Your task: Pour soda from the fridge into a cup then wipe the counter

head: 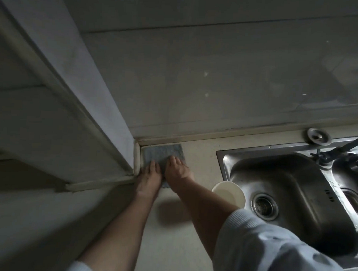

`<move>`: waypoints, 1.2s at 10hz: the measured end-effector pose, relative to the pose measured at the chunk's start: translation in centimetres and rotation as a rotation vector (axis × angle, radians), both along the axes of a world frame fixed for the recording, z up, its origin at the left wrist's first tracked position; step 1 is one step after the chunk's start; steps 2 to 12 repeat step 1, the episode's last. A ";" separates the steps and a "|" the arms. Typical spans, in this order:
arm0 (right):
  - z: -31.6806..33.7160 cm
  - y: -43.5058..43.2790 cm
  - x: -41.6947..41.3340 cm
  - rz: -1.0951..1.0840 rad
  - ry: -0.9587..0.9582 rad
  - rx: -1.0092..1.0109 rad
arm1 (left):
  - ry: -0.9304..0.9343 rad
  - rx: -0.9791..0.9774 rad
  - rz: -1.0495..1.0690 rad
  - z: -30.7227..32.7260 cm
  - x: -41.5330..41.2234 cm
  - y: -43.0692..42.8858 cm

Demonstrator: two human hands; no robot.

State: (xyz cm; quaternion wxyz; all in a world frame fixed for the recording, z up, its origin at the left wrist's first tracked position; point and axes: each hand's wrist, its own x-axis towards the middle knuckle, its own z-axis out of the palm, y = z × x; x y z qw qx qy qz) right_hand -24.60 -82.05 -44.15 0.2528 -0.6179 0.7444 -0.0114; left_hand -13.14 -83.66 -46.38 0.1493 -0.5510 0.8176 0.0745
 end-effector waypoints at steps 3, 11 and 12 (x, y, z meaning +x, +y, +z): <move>3.1 1.3 0.2 0.074 0.047 0.028 | -0.030 0.016 -0.057 3.0 0.7 1.2; 3.1 1.3 0.2 0.074 0.047 0.028 | -0.030 0.016 -0.057 3.0 0.7 1.2; 3.1 1.3 0.2 0.074 0.047 0.028 | -0.030 0.016 -0.057 3.0 0.7 1.2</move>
